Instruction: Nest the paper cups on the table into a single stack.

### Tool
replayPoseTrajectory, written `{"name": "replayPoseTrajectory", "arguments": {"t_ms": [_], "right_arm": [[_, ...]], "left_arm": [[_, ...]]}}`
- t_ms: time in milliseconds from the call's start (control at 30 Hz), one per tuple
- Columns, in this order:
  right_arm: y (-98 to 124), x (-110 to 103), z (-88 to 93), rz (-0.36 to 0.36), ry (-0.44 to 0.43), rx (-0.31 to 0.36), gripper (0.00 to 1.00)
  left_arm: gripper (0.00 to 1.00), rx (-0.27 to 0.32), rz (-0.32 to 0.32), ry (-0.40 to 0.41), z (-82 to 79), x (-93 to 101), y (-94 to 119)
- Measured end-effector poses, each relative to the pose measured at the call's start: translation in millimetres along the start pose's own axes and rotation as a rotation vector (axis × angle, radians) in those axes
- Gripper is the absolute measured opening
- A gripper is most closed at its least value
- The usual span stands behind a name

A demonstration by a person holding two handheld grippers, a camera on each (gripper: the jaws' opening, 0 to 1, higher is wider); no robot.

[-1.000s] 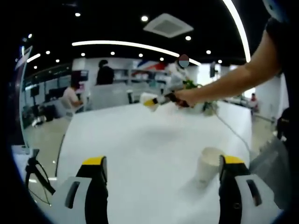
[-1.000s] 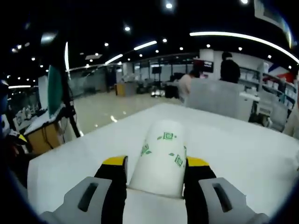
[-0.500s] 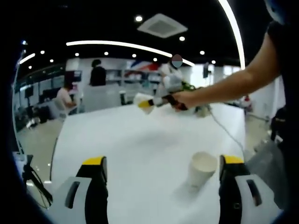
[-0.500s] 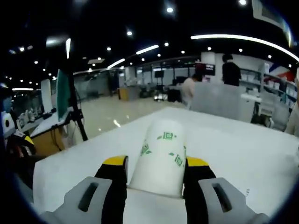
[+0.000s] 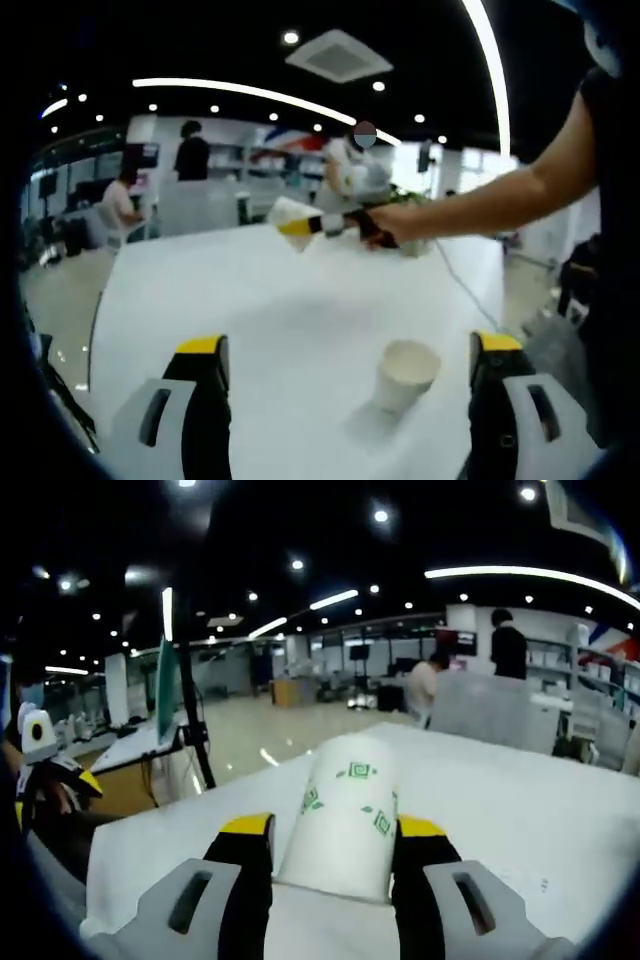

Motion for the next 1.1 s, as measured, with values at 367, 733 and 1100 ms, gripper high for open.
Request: {"name": "replayPoseTrajectory", "arguments": {"t_ms": [367,733,1100], "right_arm": [[22,-34,-6.3,-0.038,-0.018,0.030,0.43],[49,-65,-18.4,-0.079,-0.028,0.078,0.43],[83,-115,-35.0,-0.210,-0.068,0.094,0.43]], "left_arm": [[0.99,0.012,-0.011,0.029,-11.9,3.3,-1],[0.98,0.060,-0.009,0.059,-28.9,6.2,-4],[0.97,0.077,0.074,0.028,-50.4,11.9,-19]]}}
Point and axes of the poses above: the point that each gripper's makers call its tool centre point, and the gripper's own axes: y roughly backward along the fingers, x roughly to its right, z roughly out of its underside, the point moved 5 cm from there along y, roughly backward along the fingers, and after that the axes turned 12 degrees about x, right-handed, at the moved point
